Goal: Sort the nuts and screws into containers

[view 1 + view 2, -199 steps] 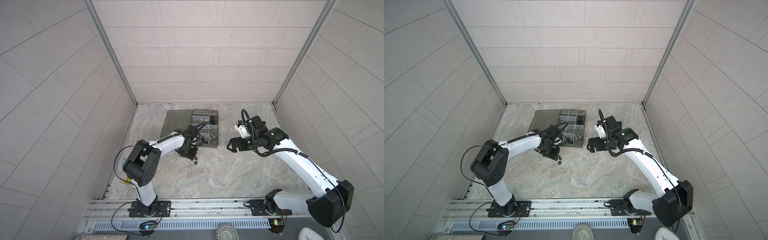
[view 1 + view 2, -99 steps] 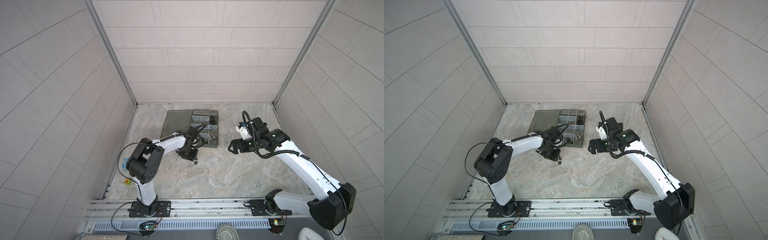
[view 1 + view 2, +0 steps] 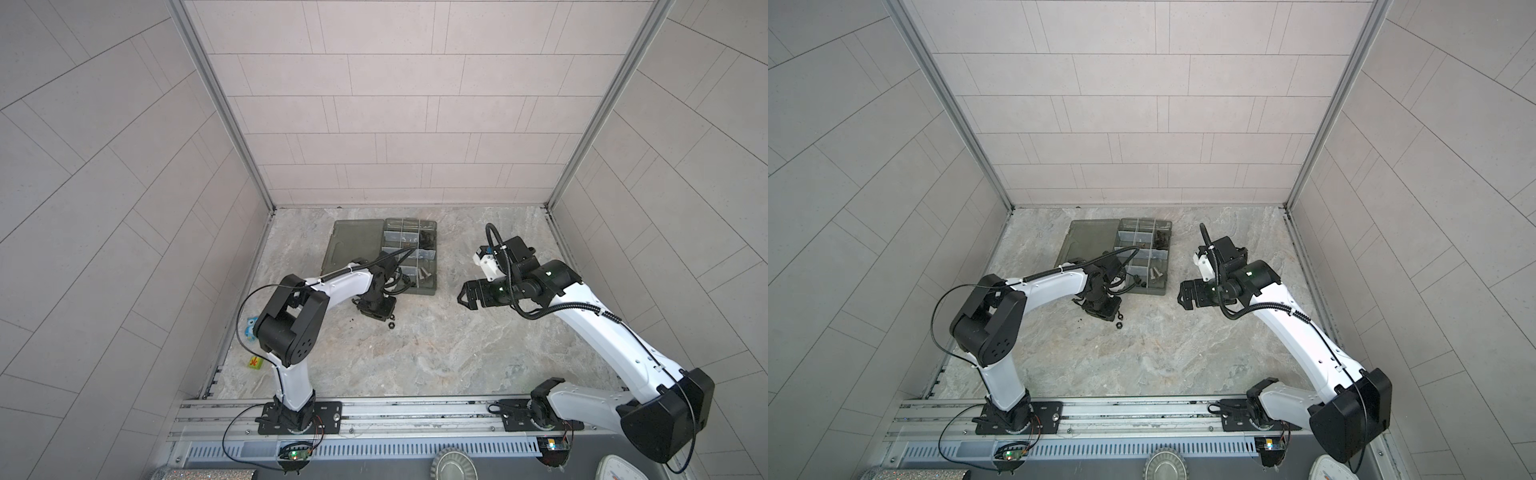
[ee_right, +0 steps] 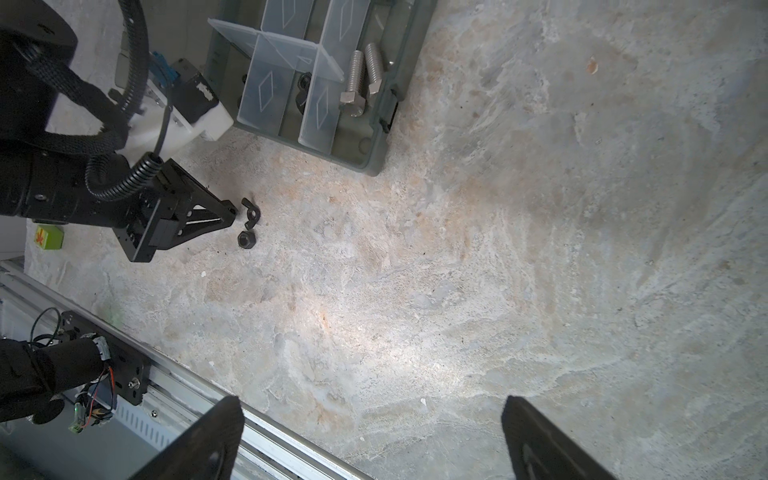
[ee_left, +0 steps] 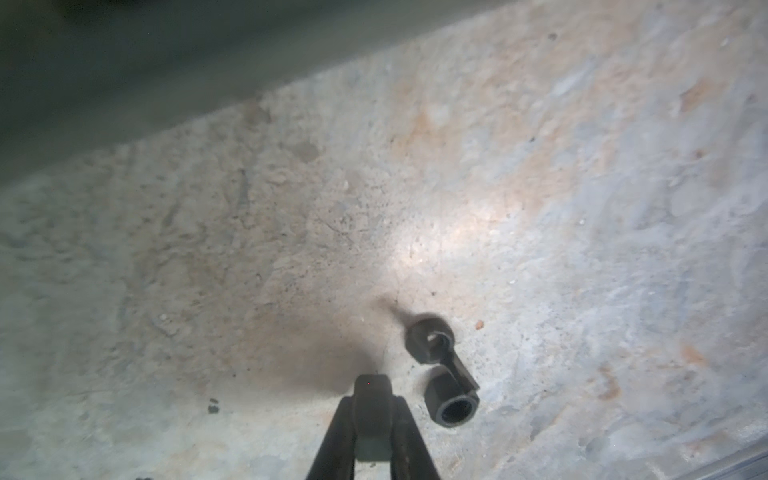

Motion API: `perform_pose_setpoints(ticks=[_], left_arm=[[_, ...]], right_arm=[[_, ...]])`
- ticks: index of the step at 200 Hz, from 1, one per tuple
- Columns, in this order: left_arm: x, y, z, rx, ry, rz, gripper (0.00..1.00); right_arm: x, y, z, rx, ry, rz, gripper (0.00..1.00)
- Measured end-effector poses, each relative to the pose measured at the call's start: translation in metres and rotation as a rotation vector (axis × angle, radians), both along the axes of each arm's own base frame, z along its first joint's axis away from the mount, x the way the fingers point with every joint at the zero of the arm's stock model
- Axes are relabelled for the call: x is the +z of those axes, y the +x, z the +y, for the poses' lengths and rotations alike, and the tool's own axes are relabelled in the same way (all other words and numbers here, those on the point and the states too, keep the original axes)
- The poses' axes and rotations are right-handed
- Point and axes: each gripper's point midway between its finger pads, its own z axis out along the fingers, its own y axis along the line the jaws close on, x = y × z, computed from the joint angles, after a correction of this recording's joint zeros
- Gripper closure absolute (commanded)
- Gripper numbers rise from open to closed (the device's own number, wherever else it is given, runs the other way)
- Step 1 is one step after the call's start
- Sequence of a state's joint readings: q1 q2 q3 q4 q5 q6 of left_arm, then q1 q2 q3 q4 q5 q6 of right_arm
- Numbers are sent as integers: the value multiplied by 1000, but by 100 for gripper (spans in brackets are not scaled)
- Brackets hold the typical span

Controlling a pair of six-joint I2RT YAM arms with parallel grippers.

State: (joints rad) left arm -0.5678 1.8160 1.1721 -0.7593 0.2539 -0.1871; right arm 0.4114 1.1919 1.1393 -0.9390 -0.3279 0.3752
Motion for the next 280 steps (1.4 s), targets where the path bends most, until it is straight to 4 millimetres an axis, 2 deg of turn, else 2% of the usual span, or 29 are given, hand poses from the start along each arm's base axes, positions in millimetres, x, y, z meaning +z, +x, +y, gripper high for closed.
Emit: perform_pose_setpoints(ticks=[25, 69, 84, 104, 140, 150, 170, 186, 244, 259, 280], left_arm=[[18, 12, -6, -10, -7, -28, 84], [70, 47, -27, -25, -59, -130, 83], [81, 59, -34, -27, -75, -156, 83], [85, 76, -45, -27, -83, -165, 83], [68, 94, -60, -27, -83, -136, 83], [63, 95, -62, -28, -84, -126, 81], [57, 94, -63, -31, -82, -107, 67], [55, 94, -64, -32, -82, -99, 63], [59, 96, -62, -26, -75, -116, 63], [63, 89, -54, -17, -62, -123, 63], [75, 67, -38, 5, -51, -126, 63]], right_arm=[[-1, 0, 0, -6, 3, -6, 1], [0, 6, 2, -14, 18, -29, 1], [1, 9, 3, -14, 22, -37, 1], [-2, 12, 4, -14, 19, -33, 1], [-7, 17, 4, -13, 6, -19, 1], [-6, 20, 4, -10, 4, -21, 1], [-2, 24, 3, -9, 1, -28, 1], [1, 27, 2, -8, 0, -35, 1], [-1, 39, -1, -1, -18, -21, 1], [-4, 41, 1, 6, -18, -11, 1], [-9, 41, 4, 12, -12, 9, 2]])
